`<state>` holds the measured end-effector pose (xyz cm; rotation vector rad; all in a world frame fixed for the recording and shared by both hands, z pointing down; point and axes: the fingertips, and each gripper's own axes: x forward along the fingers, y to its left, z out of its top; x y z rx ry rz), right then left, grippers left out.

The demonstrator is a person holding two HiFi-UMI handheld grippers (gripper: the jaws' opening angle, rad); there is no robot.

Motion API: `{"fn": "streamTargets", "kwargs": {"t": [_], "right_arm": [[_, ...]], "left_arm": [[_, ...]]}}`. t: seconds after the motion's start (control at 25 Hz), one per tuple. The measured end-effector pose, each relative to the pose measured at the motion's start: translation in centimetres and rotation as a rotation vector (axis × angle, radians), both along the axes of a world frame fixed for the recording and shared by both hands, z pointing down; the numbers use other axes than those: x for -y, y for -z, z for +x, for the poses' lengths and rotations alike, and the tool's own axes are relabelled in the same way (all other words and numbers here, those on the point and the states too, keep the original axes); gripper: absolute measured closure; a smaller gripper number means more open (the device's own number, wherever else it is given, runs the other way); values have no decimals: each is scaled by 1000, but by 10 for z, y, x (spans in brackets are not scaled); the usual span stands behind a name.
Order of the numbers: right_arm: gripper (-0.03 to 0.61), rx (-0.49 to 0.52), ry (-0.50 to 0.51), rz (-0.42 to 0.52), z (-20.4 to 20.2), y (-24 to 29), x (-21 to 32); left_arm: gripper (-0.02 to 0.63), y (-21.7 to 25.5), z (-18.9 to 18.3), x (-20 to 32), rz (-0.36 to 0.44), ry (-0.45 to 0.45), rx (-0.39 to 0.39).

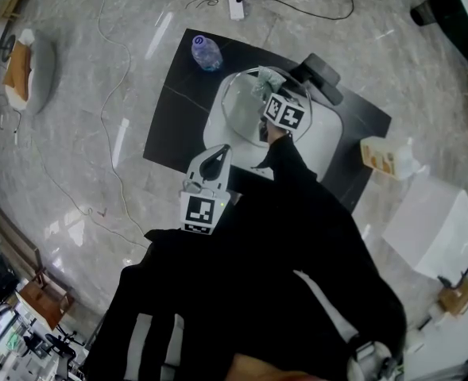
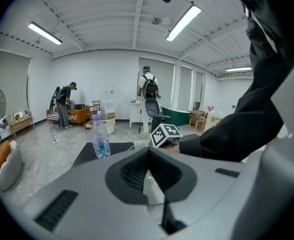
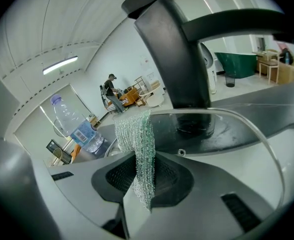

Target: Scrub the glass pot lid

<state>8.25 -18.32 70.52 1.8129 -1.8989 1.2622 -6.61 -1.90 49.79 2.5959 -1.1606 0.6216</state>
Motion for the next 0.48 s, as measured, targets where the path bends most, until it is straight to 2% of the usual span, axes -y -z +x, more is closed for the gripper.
{"fn": "streamTargets", "kwargs": {"t": [0.48], "right_arm": [[509, -15, -22, -6, 19, 0, -12]], "left_arm": [[611, 0, 8, -5, -2, -23, 4]]}}
